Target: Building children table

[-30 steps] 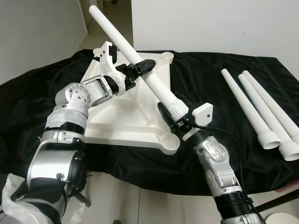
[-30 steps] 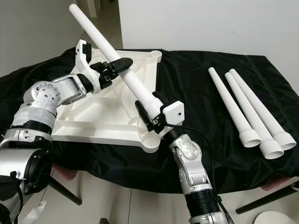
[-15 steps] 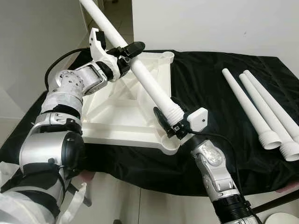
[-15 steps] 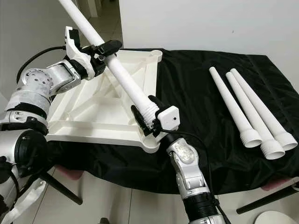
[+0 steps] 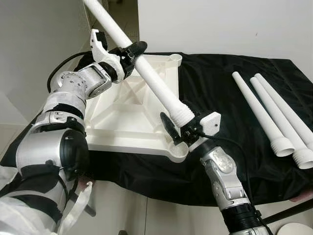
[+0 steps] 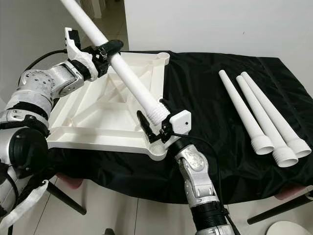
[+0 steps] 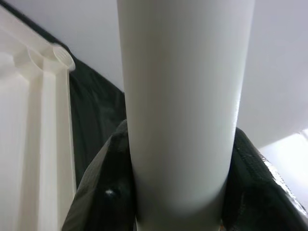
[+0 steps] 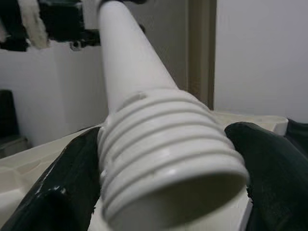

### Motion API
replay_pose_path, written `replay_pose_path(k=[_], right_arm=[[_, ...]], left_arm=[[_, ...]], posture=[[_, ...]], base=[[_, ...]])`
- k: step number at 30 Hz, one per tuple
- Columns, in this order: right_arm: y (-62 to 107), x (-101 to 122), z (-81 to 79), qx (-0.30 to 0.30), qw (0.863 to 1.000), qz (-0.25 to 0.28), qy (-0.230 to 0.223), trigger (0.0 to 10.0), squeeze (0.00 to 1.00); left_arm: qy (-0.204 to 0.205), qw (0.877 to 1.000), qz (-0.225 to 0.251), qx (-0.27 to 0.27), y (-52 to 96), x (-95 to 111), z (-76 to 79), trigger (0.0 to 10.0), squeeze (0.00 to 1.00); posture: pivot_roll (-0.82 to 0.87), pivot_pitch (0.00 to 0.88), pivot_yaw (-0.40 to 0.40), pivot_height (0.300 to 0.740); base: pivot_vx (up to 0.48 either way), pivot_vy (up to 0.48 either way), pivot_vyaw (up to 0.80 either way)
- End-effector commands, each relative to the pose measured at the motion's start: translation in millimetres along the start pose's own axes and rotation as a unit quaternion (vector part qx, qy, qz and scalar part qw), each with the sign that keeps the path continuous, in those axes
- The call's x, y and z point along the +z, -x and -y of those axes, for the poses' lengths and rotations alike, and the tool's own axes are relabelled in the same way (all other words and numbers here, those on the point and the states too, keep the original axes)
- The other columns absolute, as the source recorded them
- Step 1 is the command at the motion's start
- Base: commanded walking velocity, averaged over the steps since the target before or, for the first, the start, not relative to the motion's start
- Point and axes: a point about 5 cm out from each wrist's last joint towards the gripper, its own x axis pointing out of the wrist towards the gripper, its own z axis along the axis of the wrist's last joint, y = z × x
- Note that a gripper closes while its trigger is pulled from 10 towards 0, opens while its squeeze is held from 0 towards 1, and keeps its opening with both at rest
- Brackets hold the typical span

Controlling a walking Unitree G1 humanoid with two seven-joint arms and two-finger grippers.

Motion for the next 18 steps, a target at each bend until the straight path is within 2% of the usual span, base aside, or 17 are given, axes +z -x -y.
replay_pose_path(k=[1, 2, 3, 4, 7, 13, 16, 18], right_arm=[[1.2, -1, 7.0, -0.022, 1.000, -0.018, 0.001, 10.0, 0.00], [0.7, -4, 10.0, -0.030, 0.999, -0.038, 0.003, 10.0, 0.00], [0.7, -4, 10.0, -0.030, 0.999, -0.038, 0.003, 10.0, 0.00], [-0.1, -8, 13.5, -0.042, 0.997, -0.063, 0.011, 10.0, 0.00], [-3.0, -15, 17.5, -0.043, 0.992, -0.115, 0.040, 10.0, 0.00], [-12.7, -8, 15.4, -0.035, 0.992, -0.113, 0.052, 10.0, 0.00], [-23.4, 2, 9.6, -0.026, 0.995, -0.090, 0.031, 10.0, 0.00], [-24.1, 3, 8.4, -0.023, 0.995, -0.087, 0.030, 10.0, 0.00]], left_arm=[[-0.066, 0.994, 0.019, -0.087, 2.0, 15, 15.0, 10.0, 0.00], [-0.098, 0.991, 0.026, -0.083, 1.8, 18, 16.3, 10.0, 0.00], [-0.098, 0.991, 0.026, -0.083, 1.8, 18, 16.3, 10.0, 0.00], [-0.127, 0.988, 0.027, -0.082, 1.3, 20, 18.3, 10.0, 0.00], [-0.222, 0.970, 0.045, -0.087, -1.6, 24, 29.3, 10.0, 0.00], [-0.269, 0.956, 0.055, -0.106, -4.1, 20, 41.1, 10.0, 0.00], [-0.291, 0.948, 0.069, -0.108, -7.1, 12, 50.5, 10.0, 0.00], [-0.290, 0.948, 0.072, -0.109, -7.4, 11, 51.7, 10.0, 0.00]], posture=[[0.01, 0.028, 0.035, 0.740], [0.01, 0.027, 0.034, 0.740], [0.01, 0.027, 0.034, 0.740], [0.01, 0.025, 0.030, 0.740], [0.01, 0.019, 0.019, 0.740], [0.01, 0.016, 0.009, 0.740], [0.02, 0.013, 0.004, 0.740], [0.02, 0.013, 0.004, 0.740]], base=[[0.000, 0.000, 0.00], [0.000, 0.000, 0.00], [0.000, 0.000, 0.00], [0.000, 0.000, 0.00], [0.000, 0.000, 0.00], [0.000, 0.000, 0.00], [0.000, 0.000, 0.00], [0.000, 0.000, 0.00]])
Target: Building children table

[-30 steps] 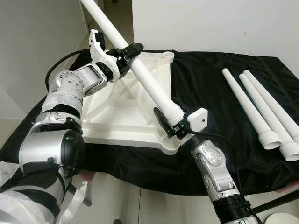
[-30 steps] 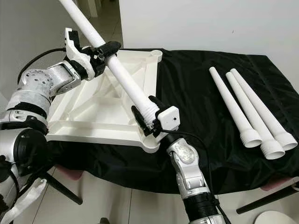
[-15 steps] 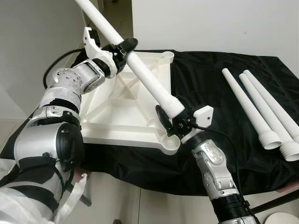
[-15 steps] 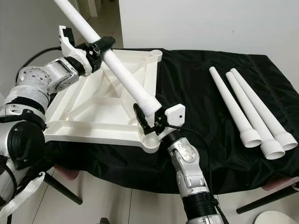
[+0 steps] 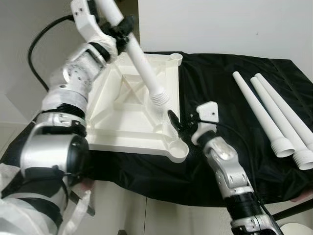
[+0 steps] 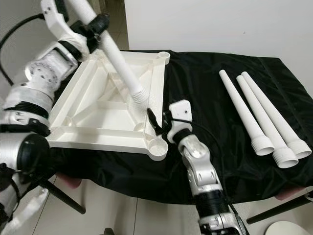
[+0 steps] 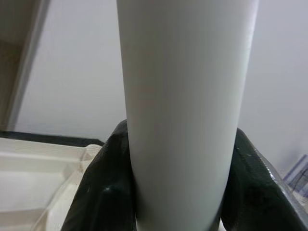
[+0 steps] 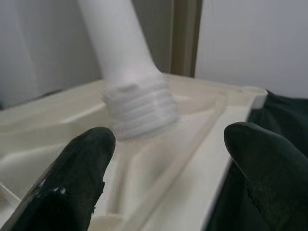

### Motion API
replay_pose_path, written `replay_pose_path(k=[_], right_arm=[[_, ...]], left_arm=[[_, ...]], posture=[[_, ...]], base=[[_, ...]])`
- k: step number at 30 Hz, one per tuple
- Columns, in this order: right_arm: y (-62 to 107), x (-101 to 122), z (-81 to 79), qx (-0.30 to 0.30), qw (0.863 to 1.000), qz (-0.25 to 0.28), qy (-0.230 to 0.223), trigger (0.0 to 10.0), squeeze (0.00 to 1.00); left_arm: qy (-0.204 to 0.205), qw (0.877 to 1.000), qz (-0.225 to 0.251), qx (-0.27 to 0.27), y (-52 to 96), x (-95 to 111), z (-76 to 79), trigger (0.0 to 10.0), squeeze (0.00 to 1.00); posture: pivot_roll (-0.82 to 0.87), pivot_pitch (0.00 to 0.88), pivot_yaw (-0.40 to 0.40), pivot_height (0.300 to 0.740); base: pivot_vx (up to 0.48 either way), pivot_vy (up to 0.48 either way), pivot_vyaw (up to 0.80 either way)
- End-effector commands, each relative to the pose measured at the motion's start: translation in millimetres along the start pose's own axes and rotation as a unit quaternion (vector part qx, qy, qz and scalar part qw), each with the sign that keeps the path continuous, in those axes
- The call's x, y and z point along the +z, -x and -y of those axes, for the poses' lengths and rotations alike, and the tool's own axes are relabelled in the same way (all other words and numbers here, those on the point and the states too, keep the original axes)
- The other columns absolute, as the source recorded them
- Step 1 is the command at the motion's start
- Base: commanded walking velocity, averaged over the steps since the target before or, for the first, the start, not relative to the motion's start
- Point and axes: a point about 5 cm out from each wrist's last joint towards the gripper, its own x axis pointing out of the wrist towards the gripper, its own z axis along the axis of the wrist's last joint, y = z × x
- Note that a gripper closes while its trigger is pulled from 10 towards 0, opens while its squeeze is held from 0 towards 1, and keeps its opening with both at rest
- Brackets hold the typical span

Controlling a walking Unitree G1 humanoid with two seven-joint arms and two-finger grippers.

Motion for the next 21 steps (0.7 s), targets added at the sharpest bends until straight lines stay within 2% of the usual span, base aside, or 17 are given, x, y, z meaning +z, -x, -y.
replay_pose_path(k=[1, 5, 6, 9, 10, 12, 13, 15, 21], right_arm=[[-3.0, 1, -6.2, 0.012, 1.000, -0.004, 0.001, 10.0, 0.00], [-8.8, 6, -9.9, 0.020, 1.000, -0.008, 0.017, 10.0, 0.00], [-8.8, 6, -9.9, 0.020, 1.000, -0.008, 0.017, 10.0, 0.00], [-16.8, 10, -8.1, 0.008, 0.999, -0.014, 0.038, 10.0, 0.00], [-16.8, 10, -8.1, 0.008, 0.999, -0.014, 0.038, 10.0, 0.00], [-24.4, 11, -3.9, -0.014, 0.999, -0.024, 0.047, 10.0, 0.00], [-24.4, 11, -3.9, -0.014, 0.999, -0.024, 0.047, 10.0, 0.00], [-30.4, 12, -1.2, -0.029, 0.998, -0.032, 0.044, 10.0, 0.00], [-37.8, 11, -0.4, -0.040, 0.997, -0.039, 0.045, 10.0, 0.00]], left_arm=[[-0.049, 0.996, 0.004, -0.079, -0.2, -1, 18.1, 10.0, 0.00], [-0.078, 0.992, -0.004, -0.095, -0.5, -17, 35.7, 10.0, 0.00], [-0.078, 0.992, -0.004, -0.095, -0.5, -17, 35.7, 10.0, 0.00], [-0.103, 0.989, 0.003, -0.107, -0.6, -25, 52.3, 10.0, 0.00], [-0.103, 0.989, 0.003, -0.107, -0.6, -25, 52.3, 10.0, 0.00], [-0.108, 0.987, 0.002, -0.119, 0.1, -32, 65.6, 10.0, 0.00], [-0.108, 0.987, 0.002, -0.119, 0.1, -32, 65.6, 10.0, 0.00], [-0.112, 0.985, 0.005, -0.132, 2.1, -39, 79.1, 10.0, 0.00], [-0.106, 0.985, 0.008, -0.137, 3.6, -45, 91.8, 10.0, 0.00]], posture=[[0.03, 0.015, 0.004, 0.740], [0.03, 0.024, 0.005, 0.740], [0.03, 0.024, 0.005, 0.740], [0.03, 0.031, 0.003, 0.740], [0.03, 0.031, 0.003, 0.740], [0.03, 0.032, 0.003, 0.740], [0.03, 0.032, 0.003, 0.740], [0.03, 0.029, 0.002, 0.740], [0.03, 0.024, 0.003, 0.740]], base=[[0.000, 0.000, 0.00], [0.000, 0.000, 0.00], [0.000, 0.000, 0.00], [0.000, 0.000, 0.00], [0.000, 0.000, 0.00], [0.000, 0.000, 0.00], [0.000, 0.000, 0.00], [0.000, 0.000, 0.00], [0.000, 0.000, 0.00]])
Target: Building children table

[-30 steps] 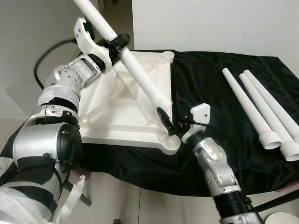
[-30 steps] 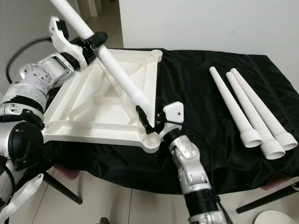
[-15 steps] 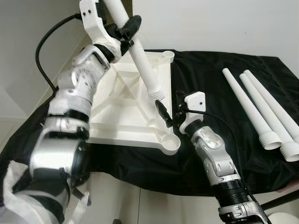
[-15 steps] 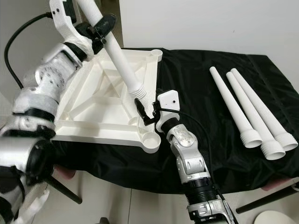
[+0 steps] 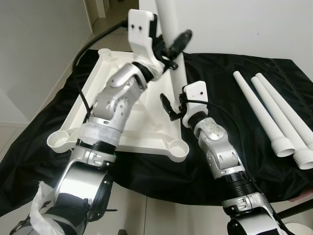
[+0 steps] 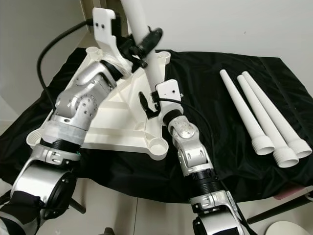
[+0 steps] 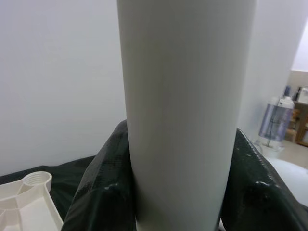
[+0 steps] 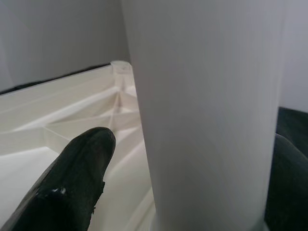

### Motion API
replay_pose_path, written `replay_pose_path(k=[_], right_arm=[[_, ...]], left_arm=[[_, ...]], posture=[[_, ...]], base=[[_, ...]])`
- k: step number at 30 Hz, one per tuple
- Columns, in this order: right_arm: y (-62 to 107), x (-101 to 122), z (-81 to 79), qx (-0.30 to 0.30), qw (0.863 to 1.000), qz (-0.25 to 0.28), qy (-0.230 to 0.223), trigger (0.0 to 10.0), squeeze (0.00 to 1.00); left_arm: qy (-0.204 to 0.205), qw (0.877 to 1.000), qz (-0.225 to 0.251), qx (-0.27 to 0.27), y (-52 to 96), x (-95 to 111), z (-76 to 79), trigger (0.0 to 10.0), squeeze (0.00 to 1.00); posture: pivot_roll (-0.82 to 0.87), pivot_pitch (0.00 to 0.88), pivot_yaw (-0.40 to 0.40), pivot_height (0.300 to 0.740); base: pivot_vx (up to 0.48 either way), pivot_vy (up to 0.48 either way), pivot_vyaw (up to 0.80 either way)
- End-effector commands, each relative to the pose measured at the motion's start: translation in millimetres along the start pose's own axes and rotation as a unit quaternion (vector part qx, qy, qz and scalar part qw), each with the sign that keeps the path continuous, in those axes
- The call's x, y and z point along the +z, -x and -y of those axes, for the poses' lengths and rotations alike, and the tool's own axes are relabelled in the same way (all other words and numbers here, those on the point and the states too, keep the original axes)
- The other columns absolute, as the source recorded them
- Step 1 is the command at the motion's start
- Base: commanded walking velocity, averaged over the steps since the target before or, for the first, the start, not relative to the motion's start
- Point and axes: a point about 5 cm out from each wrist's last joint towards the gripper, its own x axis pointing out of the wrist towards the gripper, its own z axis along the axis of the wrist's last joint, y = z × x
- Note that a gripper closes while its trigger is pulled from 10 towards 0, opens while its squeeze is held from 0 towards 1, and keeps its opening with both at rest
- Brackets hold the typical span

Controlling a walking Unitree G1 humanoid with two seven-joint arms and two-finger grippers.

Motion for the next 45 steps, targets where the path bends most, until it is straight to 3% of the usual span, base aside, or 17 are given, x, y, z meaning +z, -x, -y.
replay_pose_path(k=[1, 12, 13, 14, 15, 18, 19, 22, 23, 24, 42, 43, 44, 45], right_arm=[[-4.1, 2, 0.7, -0.005, 1.000, -0.004, -0.001, 10.0, 0.00], [-16.1, 8, -0.1, -0.016, 1.000, -0.001, 0.027, 10.0, 0.00], [-15.9, 8, 0.2, -0.016, 1.000, -0.002, 0.025, 9.3, 0.00], [-15.9, 8, 0.2, -0.016, 1.000, -0.002, 0.025, 9.3, 0.00], [-15.5, 9, 0.5, -0.014, 0.999, -0.001, 0.029, 7.6, 0.00], [-15.2, 9, 0.5, -0.013, 0.999, 0.000, 0.031, 7.4, 0.00], [-14.7, 9, 0.4, -0.011, 0.999, 0.001, 0.035, 6.2, 0.00], [-14.5, 8, 0.0, -0.010, 0.999, 0.001, 0.039, 5.5, 0.00], [-14.3, 8, -0.4, -0.010, 0.999, 0.001, 0.044, 4.4, 0.00], [-14.4, 7, -0.8, -0.011, 0.999, 0.000, 0.046, 10.0, 0.00], [-14.2, 10, -6.7, 0.000, 0.998, 0.011, 0.066, 10.0, 0.00], [-14.1, 11, -7.5, 0.002, 0.998, 0.014, 0.066, 7.9, 0.00], [-14.1, 11, -7.9, 0.003, 0.998, 0.016, 0.067, 7.9, 0.00], [-13.8, 11, -8.5, 0.004, 0.998, 0.018, 0.066, 0.6, 0.00]], left_arm=[[-0.007, 1.000, 0.004, -0.002, -0.5, 3, 4.7, 10.0, 0.00], [-0.006, 1.000, 0.002, -0.018, -0.7, -2, 21.0, 10.0, 0.00], [-0.006, 1.000, 0.002, -0.019, -0.5, -2, 22.2, 10.0, 0.00], [-0.006, 1.000, 0.002, -0.019, -0.5, -2, 22.2, 10.0, 0.00], [-0.006, 1.000, 0.001, -0.020, -0.5, -3, 23.1, 10.0, 0.00], [-0.005, 1.000, 0.001, -0.021, -0.4, -3, 23.8, 10.0, 0.00], [-0.006, 1.000, 0.000, -0.021, -0.5, -3, 24.3, 10.0, 0.00], [-0.005, 1.000, -0.001, -0.021, -0.4, -3, 24.7, 10.0, 0.00], [-0.007, 1.000, -0.002, -0.021, -0.3, -4, 25.1, 10.0, 0.00], [-0.008, 1.000, -0.002, -0.021, -0.2, -4, 25.7, 10.0, 0.00], [-0.020, 1.000, -0.006, -0.023, 0.5, -5, 28.9, 10.0, 0.00], [-0.020, 1.000, -0.006, -0.024, 0.3, -5, 29.2, 10.0, 0.00], [-0.020, 0.999, -0.006, -0.024, 0.2, -6, 29.5, 10.0, 0.00], [-0.020, 0.999, -0.006, -0.025, 0.2, -6, 29.9, 10.0, 0.00]], posture=[[0.03, 0.024, 0.003, 0.740], [0.04, 0.017, 0.004, 0.740], [0.04, 0.017, 0.004, 0.740], [0.04, 0.017, 0.004, 0.740], [0.04, 0.017, 0.004, 0.740], [0.04, 0.018, 0.007, 0.740], [0.04, 0.019, 0.007, 0.740], [0.04, 0.021, 0.008, 0.740], [0.04, 0.022, 0.009, 0.740], [0.04, 0.023, 0.009, 0.740], [0.04, 0.022, 0.014, 0.740], [0.03, 0.022, 0.014, 0.740], [0.03, 0.022, 0.014, 0.740], [0.04, 0.020, 0.016, 0.740]], base=[[0.000, 0.000, 0.00], [0.000, 0.000, 0.00], [0.000, 0.000, 0.00], [0.000, 0.000, 0.00], [0.000, 0.000, 0.00], [0.000, 0.000, 0.00], [0.000, 0.000, 0.00], [0.000, 0.000, 0.00], [0.000, 0.000, 0.00], [0.000, 0.000, 0.00], [0.000, 0.000, 0.00], [0.000, 0.000, 0.00], [0.000, 0.000, 0.00], [0.000, 0.000, 0.00]])
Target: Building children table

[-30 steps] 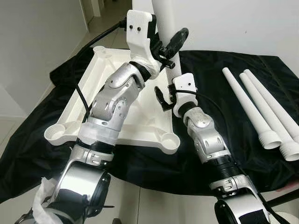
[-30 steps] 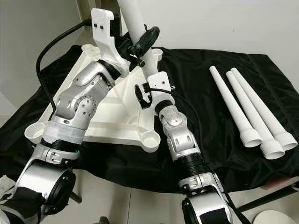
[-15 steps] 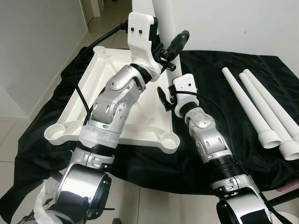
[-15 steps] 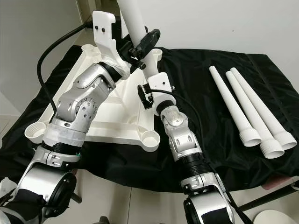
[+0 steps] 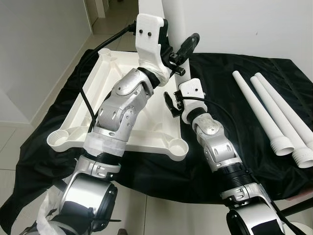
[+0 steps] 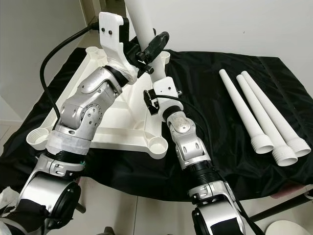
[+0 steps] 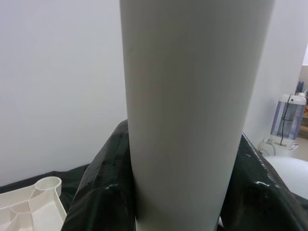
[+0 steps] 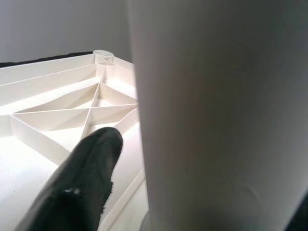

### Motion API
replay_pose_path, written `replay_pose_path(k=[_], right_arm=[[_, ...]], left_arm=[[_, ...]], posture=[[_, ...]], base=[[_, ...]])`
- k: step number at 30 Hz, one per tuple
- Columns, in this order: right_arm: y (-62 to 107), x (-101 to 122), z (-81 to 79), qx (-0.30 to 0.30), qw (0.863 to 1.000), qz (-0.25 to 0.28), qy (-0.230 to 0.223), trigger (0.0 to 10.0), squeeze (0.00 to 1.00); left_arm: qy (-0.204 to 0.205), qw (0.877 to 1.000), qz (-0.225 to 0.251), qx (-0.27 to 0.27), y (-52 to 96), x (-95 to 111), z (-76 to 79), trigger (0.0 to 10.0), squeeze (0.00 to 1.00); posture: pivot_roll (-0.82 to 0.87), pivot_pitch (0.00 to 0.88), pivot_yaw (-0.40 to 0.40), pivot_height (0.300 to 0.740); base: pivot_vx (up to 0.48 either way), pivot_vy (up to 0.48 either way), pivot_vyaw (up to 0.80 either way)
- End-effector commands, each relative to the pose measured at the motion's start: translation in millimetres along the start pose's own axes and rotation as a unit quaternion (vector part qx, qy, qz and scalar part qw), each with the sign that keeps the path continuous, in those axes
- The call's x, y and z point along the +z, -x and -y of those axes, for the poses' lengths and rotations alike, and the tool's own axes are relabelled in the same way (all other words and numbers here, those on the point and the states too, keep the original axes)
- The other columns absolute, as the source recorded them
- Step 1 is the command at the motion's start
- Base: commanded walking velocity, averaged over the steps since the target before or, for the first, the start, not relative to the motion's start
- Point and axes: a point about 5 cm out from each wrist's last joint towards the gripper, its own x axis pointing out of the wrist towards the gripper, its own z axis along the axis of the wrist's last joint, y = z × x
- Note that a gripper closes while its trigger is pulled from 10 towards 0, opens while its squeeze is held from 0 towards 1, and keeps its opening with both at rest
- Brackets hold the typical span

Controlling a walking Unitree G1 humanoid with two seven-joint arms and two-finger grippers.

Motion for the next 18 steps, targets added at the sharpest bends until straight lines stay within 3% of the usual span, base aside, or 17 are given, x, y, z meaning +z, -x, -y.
replay_pose_path(k=[1, 2, 11, 12, 18], right_arm=[[-0.7, 8.3, -6.4, 0.015, 1.000, 0.026, 0.007, 0.6, 0.00], [-0.3, 8.7, -6.1, 0.012, 0.999, 0.029, 0.013, 0.0, 0.00], [0.7, 9.1, -5.8, 0.005, 0.999, 0.032, 0.019, 0.0, 0.00], [0.3, 7.6, -4.7, 0.000, 1.000, 0.025, 0.013, 10.0, 0.00], [-0.7, 3.7, -1.3, -0.015, 1.000, 0.009, 0.001, 10.0, 0.00]], left_arm=[[0.009, 1.000, -0.010, -0.025, -1.6, -5.6, 10.4, 10.0, 0.00], [0.008, 1.000, -0.010, -0.026, -1.6, -5.6, 10.9, 10.0, 0.00], [0.008, 0.999, -0.013, -0.031, -1.9, -6.4, 14.4, 10.0, 0.00], [0.009, 0.999, -0.012, -0.032, -2.0, -6.4, 14.9, 10.0, 0.00], [0.010, 0.999, -0.010, -0.033, -2.1, -5.8, 15.4, 10.0, 0.00]], posture=[[0.04, 0.020, 0.016, 0.740], [0.04, 0.019, 0.016, 0.740], [0.04, 0.019, 0.020, 0.740], [0.04, 0.019, 0.020, 0.740], [0.04, 0.020, 0.022, 0.740]], base=[[0.000, 0.000, 0.00], [0.000, 0.000, 0.00], [0.000, 0.000, 0.00], [0.000, 0.000, 0.00], [0.000, 0.000, 0.00]])
